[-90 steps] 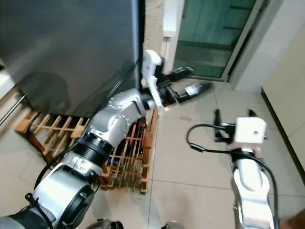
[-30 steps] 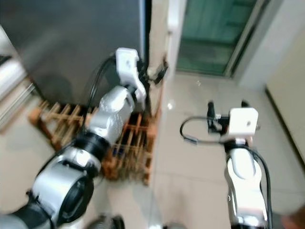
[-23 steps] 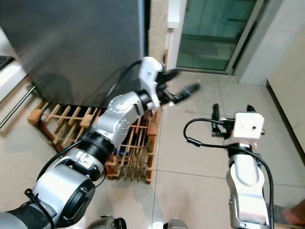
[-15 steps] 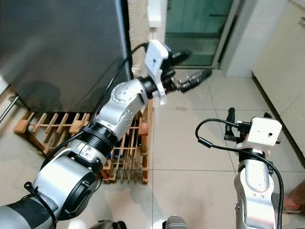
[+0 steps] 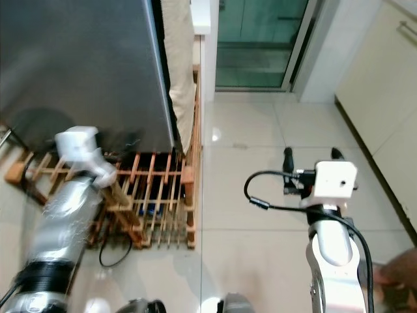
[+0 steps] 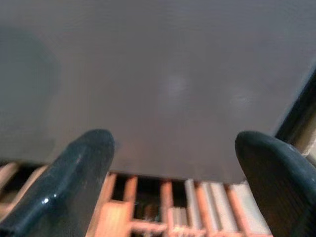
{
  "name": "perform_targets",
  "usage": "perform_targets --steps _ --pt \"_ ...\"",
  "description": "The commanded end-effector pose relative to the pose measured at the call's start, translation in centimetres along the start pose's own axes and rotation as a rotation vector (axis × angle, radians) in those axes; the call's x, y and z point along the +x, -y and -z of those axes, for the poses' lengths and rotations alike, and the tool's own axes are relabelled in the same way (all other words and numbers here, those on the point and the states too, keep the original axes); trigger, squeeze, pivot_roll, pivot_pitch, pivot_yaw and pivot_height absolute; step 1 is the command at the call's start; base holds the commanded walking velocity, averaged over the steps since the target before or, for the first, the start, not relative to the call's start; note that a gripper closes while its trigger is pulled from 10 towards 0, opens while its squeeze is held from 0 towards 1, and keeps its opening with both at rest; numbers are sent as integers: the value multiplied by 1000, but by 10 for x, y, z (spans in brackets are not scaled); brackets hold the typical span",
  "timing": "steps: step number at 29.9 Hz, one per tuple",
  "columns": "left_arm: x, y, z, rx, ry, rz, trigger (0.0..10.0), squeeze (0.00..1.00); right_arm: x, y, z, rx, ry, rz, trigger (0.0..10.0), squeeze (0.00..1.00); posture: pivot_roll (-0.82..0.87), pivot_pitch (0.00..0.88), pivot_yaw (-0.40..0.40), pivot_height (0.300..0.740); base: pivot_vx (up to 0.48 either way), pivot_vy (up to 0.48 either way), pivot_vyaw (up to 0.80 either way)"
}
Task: Restocking fridge
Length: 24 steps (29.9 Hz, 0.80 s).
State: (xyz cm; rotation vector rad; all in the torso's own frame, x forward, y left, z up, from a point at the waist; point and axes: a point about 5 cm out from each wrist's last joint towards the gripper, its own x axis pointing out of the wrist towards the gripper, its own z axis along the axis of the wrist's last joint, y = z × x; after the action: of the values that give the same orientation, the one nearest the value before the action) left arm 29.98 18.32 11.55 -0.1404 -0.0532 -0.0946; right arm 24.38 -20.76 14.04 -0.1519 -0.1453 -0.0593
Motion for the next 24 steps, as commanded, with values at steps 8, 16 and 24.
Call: perform_targets --steps 8,16,24 --pt "27 67 -30 -16 89 99 10000 0 29 -23 -7 10 38 -139 10000 0 -130 33 -36 727 0 -454 591" --pt "42 76 -35 -21 64 99 10000 0 34 -26 -6 25 54 -125 10000 0 -174 0 20 727 0 -436 549" --pt "63 102 -52 -21 118 163 10000 0 39 -28 -8 28 82 -107 10000 0 -194 0 24 727 255 -405 527"
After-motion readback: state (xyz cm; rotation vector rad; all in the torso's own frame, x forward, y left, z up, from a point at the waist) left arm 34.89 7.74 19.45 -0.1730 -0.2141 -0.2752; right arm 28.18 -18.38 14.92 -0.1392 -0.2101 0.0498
